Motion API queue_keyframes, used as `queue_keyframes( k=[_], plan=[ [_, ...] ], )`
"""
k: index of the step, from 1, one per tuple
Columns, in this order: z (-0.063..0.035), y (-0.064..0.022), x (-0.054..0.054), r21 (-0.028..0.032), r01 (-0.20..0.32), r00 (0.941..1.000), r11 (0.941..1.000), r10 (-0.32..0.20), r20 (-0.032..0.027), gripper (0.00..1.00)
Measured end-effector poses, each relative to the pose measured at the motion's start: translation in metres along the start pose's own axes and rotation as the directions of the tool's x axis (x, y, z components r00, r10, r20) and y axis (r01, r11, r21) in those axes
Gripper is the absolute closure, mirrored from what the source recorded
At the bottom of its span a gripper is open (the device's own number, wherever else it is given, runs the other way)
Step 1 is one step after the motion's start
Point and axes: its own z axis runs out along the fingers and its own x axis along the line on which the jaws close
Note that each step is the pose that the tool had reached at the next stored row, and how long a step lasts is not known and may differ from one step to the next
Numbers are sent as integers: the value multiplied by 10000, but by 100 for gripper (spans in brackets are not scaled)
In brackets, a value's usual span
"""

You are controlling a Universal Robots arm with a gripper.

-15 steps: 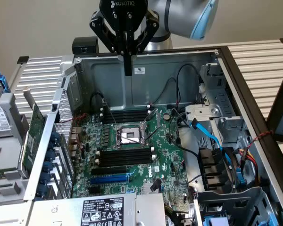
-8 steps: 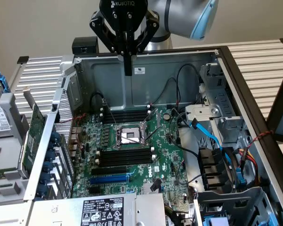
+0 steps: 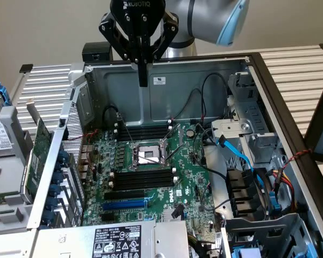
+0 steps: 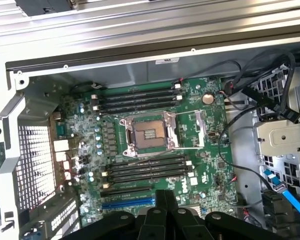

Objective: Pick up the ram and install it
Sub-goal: 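Reach for the ram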

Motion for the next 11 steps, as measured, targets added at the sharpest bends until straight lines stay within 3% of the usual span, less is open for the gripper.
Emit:
queue_keyframes(
  k=[11],
  plan=[
    [-7, -50, 278, -1, 0, 10000, 10000, 0, 0, 89]
  ],
)
